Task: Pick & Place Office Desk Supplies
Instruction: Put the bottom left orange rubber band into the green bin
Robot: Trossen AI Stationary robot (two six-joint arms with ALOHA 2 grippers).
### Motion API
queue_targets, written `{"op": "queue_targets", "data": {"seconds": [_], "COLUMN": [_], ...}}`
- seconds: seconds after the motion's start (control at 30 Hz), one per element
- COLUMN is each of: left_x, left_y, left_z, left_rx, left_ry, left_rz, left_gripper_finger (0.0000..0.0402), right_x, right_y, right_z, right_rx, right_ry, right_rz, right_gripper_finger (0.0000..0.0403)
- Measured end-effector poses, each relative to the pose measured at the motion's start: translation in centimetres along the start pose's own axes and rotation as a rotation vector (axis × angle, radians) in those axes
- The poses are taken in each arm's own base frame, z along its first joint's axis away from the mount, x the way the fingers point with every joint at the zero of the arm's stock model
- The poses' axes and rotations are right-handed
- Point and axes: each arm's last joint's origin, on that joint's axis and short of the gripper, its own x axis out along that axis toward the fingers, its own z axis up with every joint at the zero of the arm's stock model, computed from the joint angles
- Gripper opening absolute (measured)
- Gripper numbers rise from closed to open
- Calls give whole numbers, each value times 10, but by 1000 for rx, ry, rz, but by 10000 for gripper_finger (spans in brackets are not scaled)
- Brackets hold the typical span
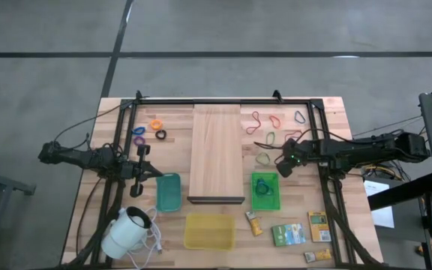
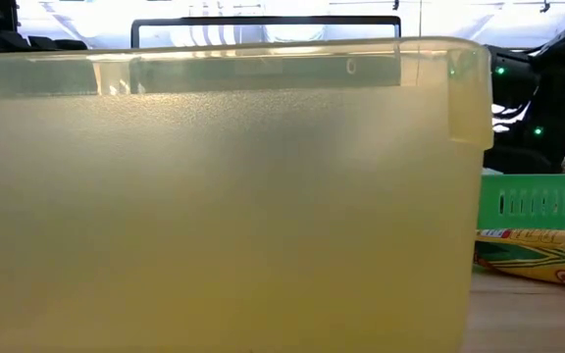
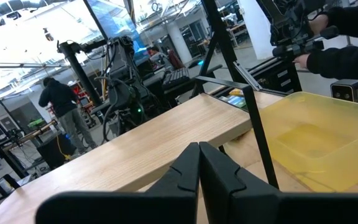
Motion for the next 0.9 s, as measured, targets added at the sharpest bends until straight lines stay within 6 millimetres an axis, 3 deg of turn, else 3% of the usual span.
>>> {"op": "queue_targets", "data": {"seconds": [0.5, 0.9], "left_x": [0, 0], "left_y": [0, 0], "left_z": [0, 0], "left_rx": [0, 0], "left_ry": [0, 0], "left_rz": [-1, -1], "left_gripper_finger": [12, 12], "right_x": [-9, -42], "right_y": [6, 26], "right_z": [11, 38], "right_rx": [5, -76], "right_ry": [-34, -91], "right_rz": [9, 64], "right_gripper_finger": [8, 8]}}
